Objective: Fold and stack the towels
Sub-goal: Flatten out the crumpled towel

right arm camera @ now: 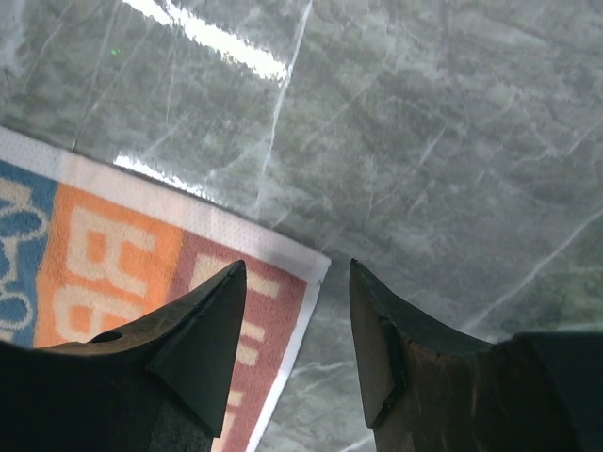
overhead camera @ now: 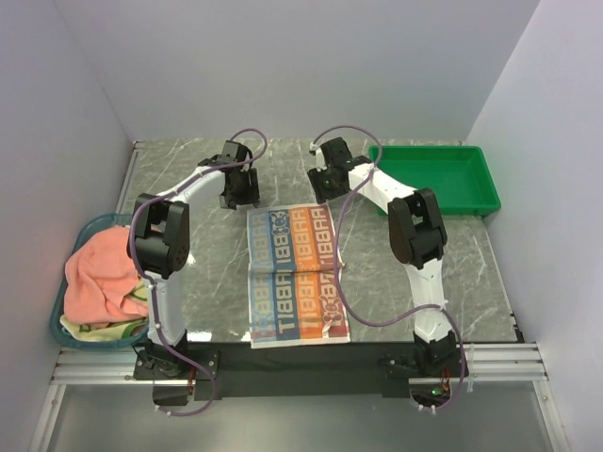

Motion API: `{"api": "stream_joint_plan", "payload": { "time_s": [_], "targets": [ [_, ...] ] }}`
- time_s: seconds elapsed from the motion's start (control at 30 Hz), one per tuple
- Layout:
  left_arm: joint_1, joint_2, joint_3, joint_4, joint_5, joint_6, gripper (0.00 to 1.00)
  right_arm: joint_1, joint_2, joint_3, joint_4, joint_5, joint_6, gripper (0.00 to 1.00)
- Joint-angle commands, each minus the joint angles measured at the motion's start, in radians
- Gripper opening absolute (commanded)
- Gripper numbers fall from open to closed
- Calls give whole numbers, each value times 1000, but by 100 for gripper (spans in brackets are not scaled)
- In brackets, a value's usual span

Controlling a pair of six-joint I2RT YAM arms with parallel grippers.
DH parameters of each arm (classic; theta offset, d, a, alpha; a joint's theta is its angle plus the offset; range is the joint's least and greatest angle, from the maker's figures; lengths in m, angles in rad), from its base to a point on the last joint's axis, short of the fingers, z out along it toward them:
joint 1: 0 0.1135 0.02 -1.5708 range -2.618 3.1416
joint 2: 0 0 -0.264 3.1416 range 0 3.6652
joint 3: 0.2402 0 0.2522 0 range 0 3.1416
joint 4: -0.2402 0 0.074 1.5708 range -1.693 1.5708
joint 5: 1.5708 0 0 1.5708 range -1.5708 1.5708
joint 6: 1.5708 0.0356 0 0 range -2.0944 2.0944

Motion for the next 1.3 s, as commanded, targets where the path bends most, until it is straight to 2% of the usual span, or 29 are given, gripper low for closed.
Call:
{"api": "stream_joint_plan", "payload": {
  "time_s": [0.0, 0.7, 1.0, 1.17, 1.27],
  "targets": [
    [-4, -3, 27, 13, 18, 7, 69, -7, 21, 73, -49, 2, -10, 55],
    [-8, 6, 15, 8, 14, 3, 69, 8, 115, 113, -129, 34, 90, 51],
    [-11, 40, 44, -2, 11, -10, 69, 36, 122, 76, -133, 57, 99, 28],
    [-16, 67, 69, -7, 1, -28, 69, 45, 116, 59, -129, 68, 100, 3],
    [-16, 81, 89, -4, -5, -40, 68, 45, 115, 53, -129, 69, 103, 0]
  ]
}}
